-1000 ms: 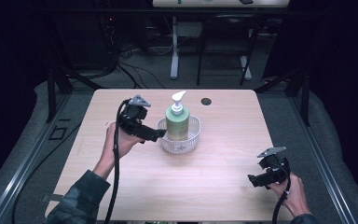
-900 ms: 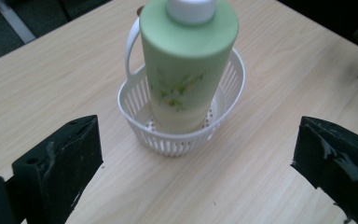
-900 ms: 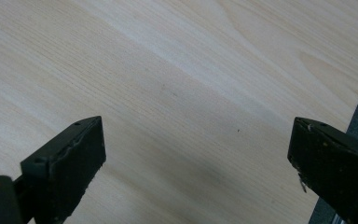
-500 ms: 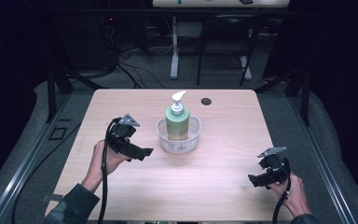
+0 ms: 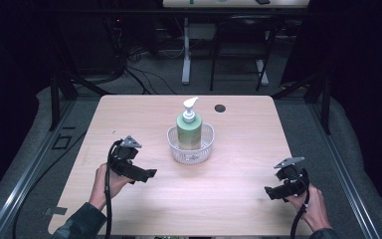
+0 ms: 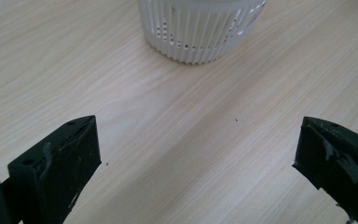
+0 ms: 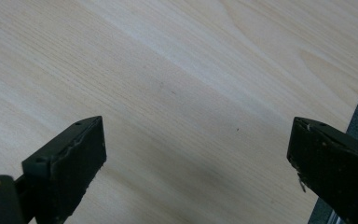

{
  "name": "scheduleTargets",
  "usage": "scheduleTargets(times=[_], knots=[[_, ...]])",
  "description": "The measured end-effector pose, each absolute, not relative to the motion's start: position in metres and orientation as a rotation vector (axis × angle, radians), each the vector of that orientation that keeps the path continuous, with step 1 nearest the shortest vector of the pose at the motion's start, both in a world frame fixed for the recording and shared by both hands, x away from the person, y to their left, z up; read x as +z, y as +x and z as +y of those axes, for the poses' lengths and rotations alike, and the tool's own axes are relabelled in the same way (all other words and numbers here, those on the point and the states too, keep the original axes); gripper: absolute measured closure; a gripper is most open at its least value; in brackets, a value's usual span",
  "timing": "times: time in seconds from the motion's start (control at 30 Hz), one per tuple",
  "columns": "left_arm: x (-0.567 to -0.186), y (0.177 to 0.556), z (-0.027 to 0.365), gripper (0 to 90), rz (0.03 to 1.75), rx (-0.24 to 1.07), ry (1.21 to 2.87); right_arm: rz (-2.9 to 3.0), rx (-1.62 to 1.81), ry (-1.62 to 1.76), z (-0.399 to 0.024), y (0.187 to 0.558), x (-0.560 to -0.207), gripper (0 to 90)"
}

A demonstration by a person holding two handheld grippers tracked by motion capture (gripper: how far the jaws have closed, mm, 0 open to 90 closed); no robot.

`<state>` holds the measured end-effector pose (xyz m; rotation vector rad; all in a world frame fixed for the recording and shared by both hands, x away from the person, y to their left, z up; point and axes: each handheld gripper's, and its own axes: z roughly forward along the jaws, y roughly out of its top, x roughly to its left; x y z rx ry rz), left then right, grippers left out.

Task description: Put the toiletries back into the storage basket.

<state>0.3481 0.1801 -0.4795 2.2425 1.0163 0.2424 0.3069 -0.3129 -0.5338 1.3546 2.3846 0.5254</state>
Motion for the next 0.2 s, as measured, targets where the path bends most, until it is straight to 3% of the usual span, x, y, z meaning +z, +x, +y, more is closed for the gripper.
scheduleTargets(times=[0.2], knots=[[-0.4852,0.3513,0.1824,0.0,1.031,0.23,2.232,2.389,0.521,1.355,-0.3123,0.3074,-0.535,3.9]])
